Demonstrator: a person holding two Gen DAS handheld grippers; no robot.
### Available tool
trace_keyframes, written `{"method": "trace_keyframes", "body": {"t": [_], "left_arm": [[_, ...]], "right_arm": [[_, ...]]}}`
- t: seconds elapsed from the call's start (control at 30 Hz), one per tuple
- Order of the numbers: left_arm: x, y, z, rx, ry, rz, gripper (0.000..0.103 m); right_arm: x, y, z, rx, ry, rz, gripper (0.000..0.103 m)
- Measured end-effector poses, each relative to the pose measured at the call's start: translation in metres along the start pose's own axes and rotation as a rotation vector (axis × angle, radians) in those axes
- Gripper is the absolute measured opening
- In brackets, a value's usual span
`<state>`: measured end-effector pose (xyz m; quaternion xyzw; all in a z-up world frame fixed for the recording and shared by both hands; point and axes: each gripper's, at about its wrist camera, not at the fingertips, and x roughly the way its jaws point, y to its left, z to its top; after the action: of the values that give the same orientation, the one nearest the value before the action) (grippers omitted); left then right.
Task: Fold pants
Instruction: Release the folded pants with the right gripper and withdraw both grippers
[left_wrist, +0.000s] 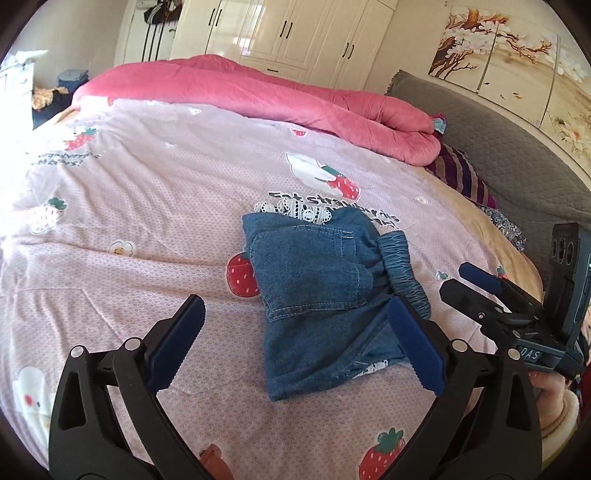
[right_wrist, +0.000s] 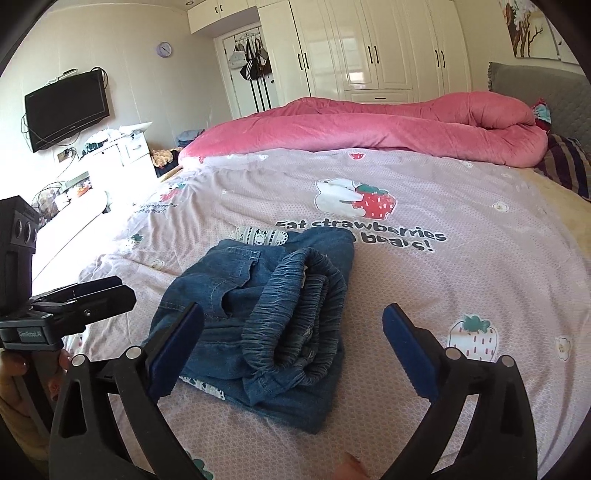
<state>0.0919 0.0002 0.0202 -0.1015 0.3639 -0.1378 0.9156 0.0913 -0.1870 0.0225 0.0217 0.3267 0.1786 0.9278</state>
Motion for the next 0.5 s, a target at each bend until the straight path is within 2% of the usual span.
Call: {"method": "trace_keyframes", "body": {"t": [0.5], "left_arm": [[-0.034,-0.017,-0.016,0.021,-0.038,0.025,0.093]], "right_arm": [[-0.043,0.011,-0.009,0.004,-0.02,-0.002,0.098]]}}
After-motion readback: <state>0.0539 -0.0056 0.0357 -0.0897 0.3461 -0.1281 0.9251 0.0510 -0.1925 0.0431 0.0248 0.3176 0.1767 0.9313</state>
